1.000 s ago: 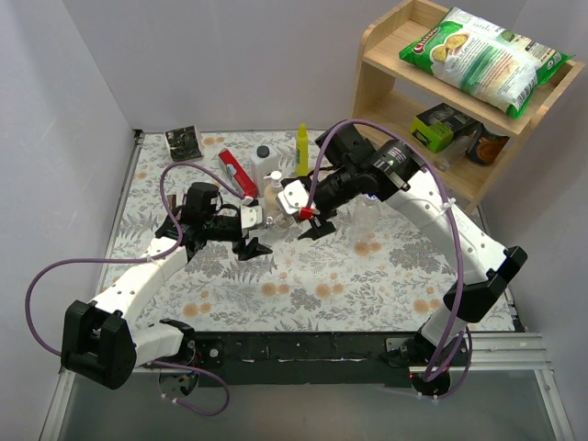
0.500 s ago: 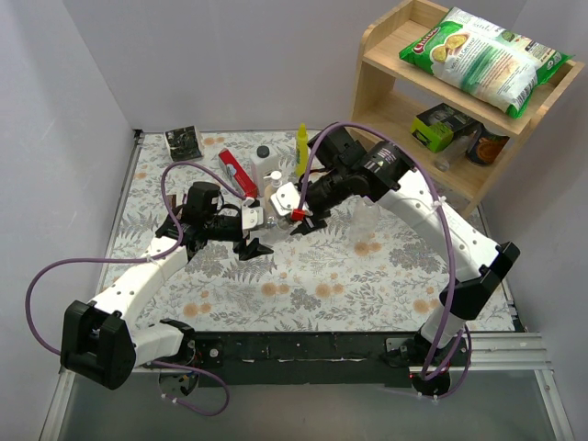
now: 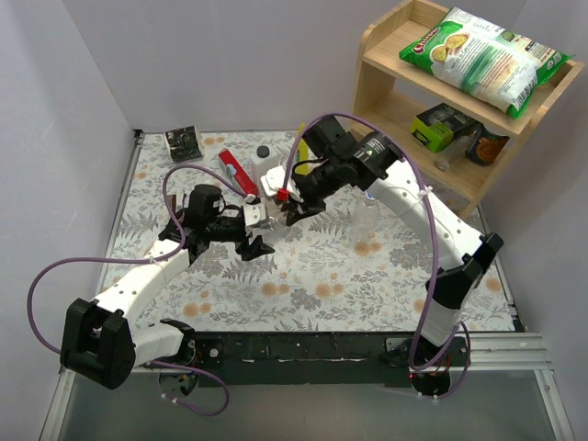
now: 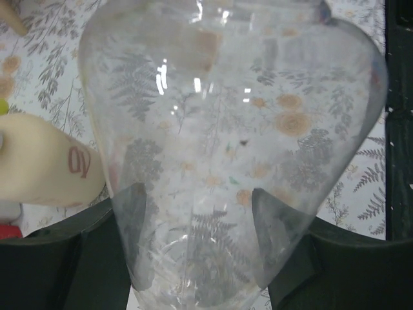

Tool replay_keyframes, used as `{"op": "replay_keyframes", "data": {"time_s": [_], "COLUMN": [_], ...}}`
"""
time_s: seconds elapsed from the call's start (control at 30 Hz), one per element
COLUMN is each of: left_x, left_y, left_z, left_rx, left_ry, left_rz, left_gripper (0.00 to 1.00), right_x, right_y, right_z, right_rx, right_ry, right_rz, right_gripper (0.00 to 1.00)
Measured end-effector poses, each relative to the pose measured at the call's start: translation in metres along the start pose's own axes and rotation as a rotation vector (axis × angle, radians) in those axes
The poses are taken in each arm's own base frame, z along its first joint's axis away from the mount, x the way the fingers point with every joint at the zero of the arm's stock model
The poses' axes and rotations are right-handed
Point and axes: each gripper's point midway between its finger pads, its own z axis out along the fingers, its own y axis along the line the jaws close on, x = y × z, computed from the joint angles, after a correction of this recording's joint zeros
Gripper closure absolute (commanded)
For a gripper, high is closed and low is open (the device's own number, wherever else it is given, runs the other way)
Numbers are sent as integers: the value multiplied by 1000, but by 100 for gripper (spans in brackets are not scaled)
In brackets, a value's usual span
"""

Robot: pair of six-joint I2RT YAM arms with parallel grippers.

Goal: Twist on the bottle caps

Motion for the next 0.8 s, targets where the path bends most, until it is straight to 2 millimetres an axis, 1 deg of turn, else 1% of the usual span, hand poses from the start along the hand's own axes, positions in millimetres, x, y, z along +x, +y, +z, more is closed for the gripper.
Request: {"op": "replay_keyframes", "data": {"time_s": [0.1,0.17,0.27,0.37,0.47,0.5,0.53,0.6,0.63,0.67,0.7,0.73,0.77,0.8], "left_x": [6,12,23,33,36,37,37,37,34,30,24,19,15,8], "left_y": [11,19,26,27,29,30,31,36,39,41,43,45,47,46], "left_z": [1,0,4,8,8,8,8,7,6,6,5,3,-1,-4], "left_rx": [-77,-130,-192,-224,-256,-267,-275,-296,-303,-309,-312,-316,-323,-317], "left_ry": [21,44,91,127,144,151,155,163,160,153,139,122,104,80], "left_rz": [-79,-135,-215,-282,-327,-337,-343,-357,-358,-358,-357,-358,-357,-355], "left_gripper": [100,100,100,100,100,100,100,100,100,100,100,100,100,100], "right_x": [10,17,32,39,41,41,40,41,42,41,39,38,39,40], "right_y": [-16,-30,-40,-50,-61,-65,-69,-77,-81,-86,-89,-90,-89,-90], "right_z": [3,6,12,18,21,21,22,18,13,4,-3,-16,-29,-39], "right_rx": [19,44,90,143,182,188,190,184,179,164,151,140,138,150], "right_ry": [3,-22,-33,-27,-33,-41,-53,-91,-116,-169,-214,-287,-347,-401], "right_rz": [184,338,528,667,755,780,795,835,852,870,882,887,917,917], "right_gripper": [99,99,99,99,99,68,58,48,46,42,41,40,35,34]}}
